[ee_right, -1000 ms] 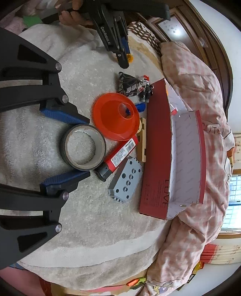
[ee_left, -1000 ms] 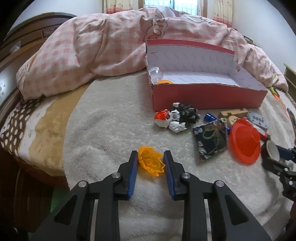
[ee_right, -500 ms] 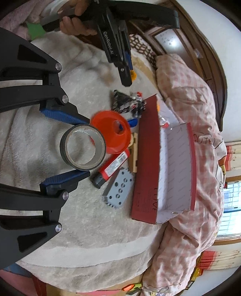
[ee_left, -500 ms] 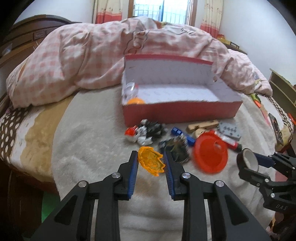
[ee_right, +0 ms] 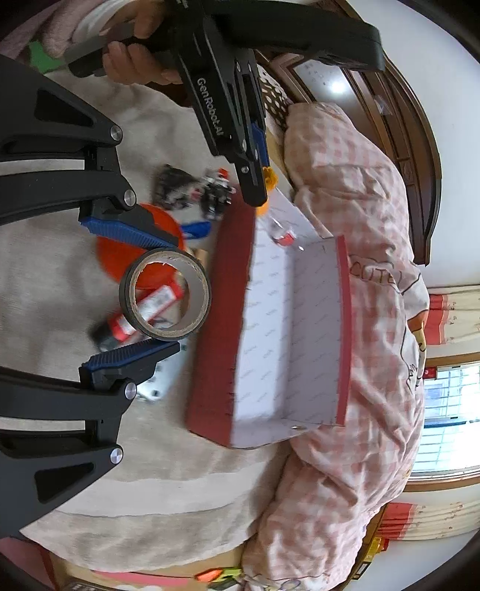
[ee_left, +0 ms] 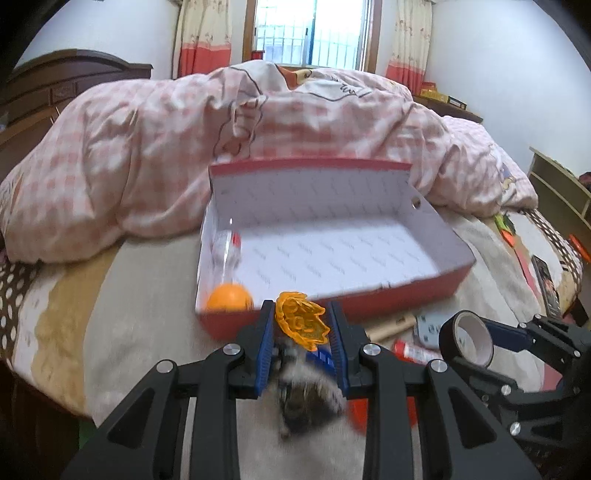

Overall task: Organize objects
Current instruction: 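Carry the orange piece and the tape roll with both grippers into the box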

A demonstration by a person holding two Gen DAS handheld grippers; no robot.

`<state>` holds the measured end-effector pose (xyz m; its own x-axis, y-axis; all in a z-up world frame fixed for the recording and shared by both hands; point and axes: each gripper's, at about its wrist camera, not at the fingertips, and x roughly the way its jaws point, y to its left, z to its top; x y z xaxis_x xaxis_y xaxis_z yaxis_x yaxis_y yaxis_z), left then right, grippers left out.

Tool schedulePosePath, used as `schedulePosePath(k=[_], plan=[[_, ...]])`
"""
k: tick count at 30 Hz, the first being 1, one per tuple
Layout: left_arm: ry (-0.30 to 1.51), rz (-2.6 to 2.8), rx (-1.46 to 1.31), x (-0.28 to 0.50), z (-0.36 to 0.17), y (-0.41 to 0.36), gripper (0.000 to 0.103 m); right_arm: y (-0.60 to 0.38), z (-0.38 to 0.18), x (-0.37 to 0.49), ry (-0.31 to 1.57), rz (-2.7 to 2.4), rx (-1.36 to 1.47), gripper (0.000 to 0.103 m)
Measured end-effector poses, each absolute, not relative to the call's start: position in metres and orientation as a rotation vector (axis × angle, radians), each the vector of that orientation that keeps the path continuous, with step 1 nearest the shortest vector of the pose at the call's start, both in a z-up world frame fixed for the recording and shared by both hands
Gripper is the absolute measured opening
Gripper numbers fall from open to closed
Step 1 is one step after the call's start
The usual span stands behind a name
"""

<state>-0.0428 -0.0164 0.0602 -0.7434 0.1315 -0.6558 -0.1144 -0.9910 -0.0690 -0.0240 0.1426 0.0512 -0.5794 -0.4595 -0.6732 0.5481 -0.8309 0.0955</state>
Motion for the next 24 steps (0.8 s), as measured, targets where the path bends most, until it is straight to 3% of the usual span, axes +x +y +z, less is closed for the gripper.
schedulePosePath(k=[24], plan=[[-0.091, 2.82, -1.267, -0.162, 0.043, -0.006, 0.027, 0.119, 0.06, -0.138, 0.248, -2.419, 1.054, 0.049]])
